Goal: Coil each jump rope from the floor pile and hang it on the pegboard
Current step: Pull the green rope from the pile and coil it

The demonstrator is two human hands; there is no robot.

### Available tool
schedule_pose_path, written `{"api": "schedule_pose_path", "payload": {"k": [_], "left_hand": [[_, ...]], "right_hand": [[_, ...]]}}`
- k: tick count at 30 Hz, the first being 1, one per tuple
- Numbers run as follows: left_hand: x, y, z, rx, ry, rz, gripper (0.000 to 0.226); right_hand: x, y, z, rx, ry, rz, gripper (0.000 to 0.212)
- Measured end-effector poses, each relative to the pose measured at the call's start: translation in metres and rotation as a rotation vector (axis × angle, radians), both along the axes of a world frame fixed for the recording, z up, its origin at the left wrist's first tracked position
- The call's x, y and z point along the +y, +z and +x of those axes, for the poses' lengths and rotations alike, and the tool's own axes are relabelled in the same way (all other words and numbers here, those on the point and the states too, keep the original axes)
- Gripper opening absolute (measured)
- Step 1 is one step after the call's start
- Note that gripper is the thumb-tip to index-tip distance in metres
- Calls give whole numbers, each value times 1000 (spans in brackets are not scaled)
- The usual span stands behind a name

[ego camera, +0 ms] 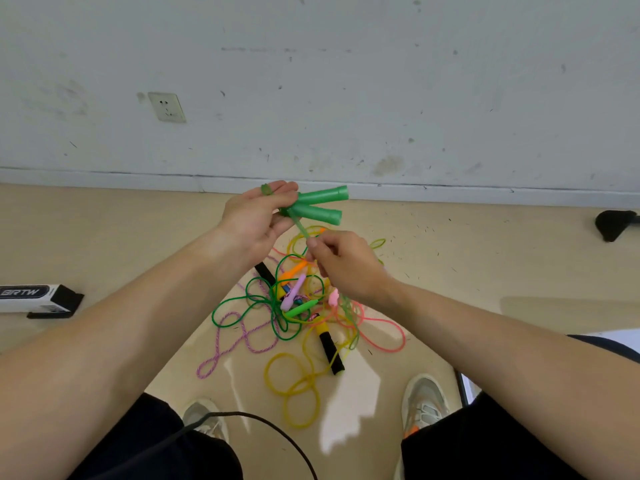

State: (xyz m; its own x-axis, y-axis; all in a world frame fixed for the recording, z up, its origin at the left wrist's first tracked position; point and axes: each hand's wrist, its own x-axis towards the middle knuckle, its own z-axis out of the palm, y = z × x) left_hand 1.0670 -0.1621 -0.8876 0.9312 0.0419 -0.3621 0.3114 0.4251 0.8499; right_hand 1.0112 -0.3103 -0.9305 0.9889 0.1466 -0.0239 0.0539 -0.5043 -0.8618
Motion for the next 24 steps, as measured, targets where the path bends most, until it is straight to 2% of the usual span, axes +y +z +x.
{"api": "schedule_pose_path", "payload": {"k": [3,6,11,14,17,21,24], "left_hand": [[11,7,1,18,-48,-50,33],[18,10,-6,13,-256,11,35],[23,11,-17,-93,-589,371,33],[23,10,-20,-160,-704,557,32],[20,7,-20,-221,-720,695,30],[17,3,-19,-264,-676,771,28],[14,-2,-17,-322,-594,835,28]], "right_hand": [[-16,-6,7,108,36,99,36],[-29,-3,13,140,54,71,33],[-47,12,23,270,94,147,20],[-45,15,22,361,110,212,21],[-38,18,20,420,58,313,19],[-30,22,15,448,5,374,21],[-25,25,9,433,-38,406,14]]}}
